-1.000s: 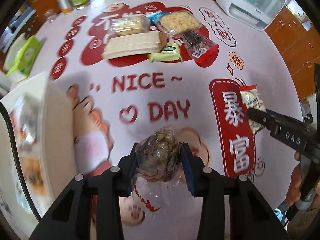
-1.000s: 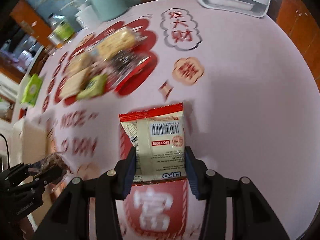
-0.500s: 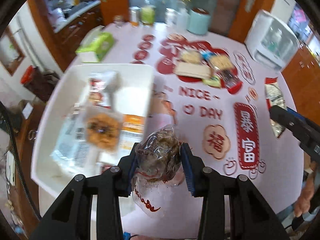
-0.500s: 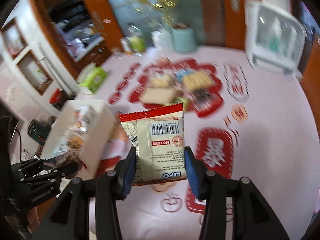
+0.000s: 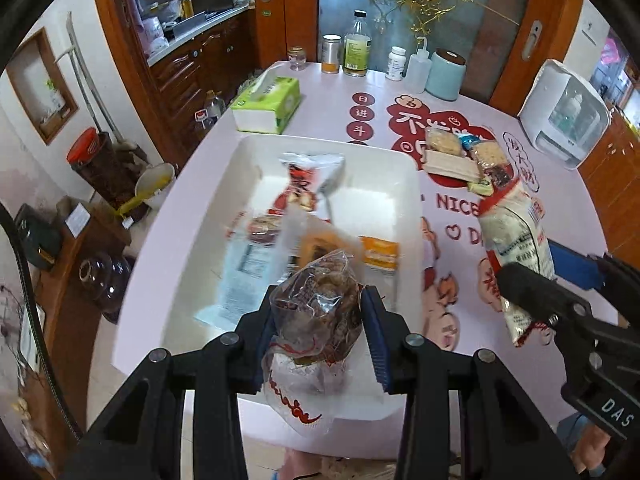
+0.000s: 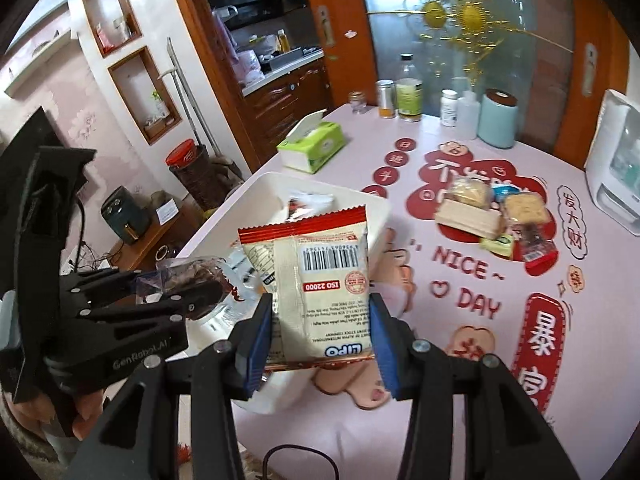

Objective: Organize snacks
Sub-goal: 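Carry both snacks over the white tray and open both tools to drop them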

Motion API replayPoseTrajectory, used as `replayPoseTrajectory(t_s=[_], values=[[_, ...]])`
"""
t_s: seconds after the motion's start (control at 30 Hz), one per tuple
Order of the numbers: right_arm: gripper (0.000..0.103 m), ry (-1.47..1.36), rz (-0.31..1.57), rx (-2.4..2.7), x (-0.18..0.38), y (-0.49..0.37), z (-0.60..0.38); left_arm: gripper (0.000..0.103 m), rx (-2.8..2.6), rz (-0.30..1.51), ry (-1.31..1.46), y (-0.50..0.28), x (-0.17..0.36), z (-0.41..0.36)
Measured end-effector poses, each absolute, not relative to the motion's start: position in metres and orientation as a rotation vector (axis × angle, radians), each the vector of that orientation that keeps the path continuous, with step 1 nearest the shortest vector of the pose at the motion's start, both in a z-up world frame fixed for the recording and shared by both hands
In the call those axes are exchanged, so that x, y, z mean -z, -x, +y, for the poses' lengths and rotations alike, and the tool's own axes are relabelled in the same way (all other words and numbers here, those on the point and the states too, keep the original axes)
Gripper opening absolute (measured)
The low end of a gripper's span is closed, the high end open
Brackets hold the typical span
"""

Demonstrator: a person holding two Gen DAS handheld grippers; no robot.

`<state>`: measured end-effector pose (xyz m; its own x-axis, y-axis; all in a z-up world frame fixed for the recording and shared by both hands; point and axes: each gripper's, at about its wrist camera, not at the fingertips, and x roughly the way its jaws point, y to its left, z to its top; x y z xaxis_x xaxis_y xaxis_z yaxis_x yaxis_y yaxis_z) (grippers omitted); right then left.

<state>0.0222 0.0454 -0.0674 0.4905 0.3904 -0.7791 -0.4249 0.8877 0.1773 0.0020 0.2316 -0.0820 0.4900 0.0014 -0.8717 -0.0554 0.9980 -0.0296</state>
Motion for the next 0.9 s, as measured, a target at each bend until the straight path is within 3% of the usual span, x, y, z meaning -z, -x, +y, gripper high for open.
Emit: replayPoseTrajectory(t_s=[0.5, 0.57, 0.63, 0.7, 0.83, 0.9], values=[[0.047, 0.034, 1.011, -0.36, 0.085, -0.026, 0.127, 0.038, 0.097, 1.069, 0.009, -0.019, 0.099, 0.292], [0.049, 0.03, 1.023, -0.348, 0.088, -0.027, 0.13, 0.053, 0.104, 1.058, -0.004, -0.02, 0.098, 0.292], [0.051, 0.018, 1.041, -0.341, 0.092, -0.027, 0.131, 0.074, 0.076, 1.053, -0.018, -0.022, 0.1, 0.295], [0.051, -0.002, 1.052, -0.324, 0.095, -0.028, 0.129, 0.081, 0.081, 1.064, 0.006, -0.025, 0.103, 0.3], [0.064, -0.012, 1.063, -0.302, 0.099, -0.028, 0.128, 0.082, 0.09, 1.089, 0.044, -0.028, 0.109, 0.307], [0.064, -0.005, 1.061, -0.302, 0.098, -0.027, 0.13, 0.082, 0.089, 1.098, 0.042, -0.029, 0.113, 0.307]])
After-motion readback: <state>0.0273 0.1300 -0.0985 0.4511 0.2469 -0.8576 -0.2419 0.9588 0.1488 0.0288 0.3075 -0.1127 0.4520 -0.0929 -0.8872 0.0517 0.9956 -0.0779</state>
